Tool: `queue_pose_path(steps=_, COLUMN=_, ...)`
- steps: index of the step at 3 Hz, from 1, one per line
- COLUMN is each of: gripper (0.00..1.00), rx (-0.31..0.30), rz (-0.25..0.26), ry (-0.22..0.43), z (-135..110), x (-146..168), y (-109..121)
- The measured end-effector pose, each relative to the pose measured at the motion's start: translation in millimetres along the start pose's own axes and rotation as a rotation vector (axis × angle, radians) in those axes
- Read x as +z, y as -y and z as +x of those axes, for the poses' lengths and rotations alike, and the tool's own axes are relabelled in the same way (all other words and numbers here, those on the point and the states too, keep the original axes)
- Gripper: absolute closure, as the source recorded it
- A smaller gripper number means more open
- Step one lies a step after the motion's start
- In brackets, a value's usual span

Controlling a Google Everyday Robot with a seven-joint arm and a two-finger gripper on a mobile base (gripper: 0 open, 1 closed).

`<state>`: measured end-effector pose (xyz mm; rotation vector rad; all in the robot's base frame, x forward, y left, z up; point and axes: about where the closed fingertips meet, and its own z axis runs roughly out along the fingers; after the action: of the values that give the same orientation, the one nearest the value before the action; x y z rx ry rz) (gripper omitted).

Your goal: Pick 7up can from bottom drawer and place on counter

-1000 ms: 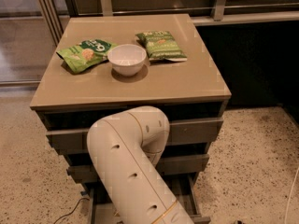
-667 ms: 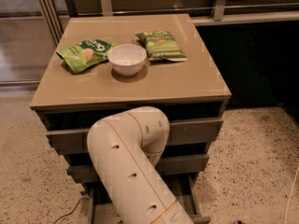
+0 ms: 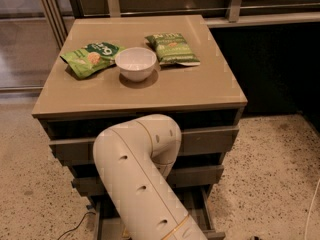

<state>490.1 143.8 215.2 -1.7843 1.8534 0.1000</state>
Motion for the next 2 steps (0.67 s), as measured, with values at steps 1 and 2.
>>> queue_pose_path(steps=1, gripper=0.00, rx=-0.009, rz=0.031, ry=0.007, z=-4.5, x=9.7, y=-1.9)
queue_pose_path(steps=2, gripper=0.00, rx=-0.025, rz=0.090, ry=0.023, z=-8.6, x=33.2, y=-0.6)
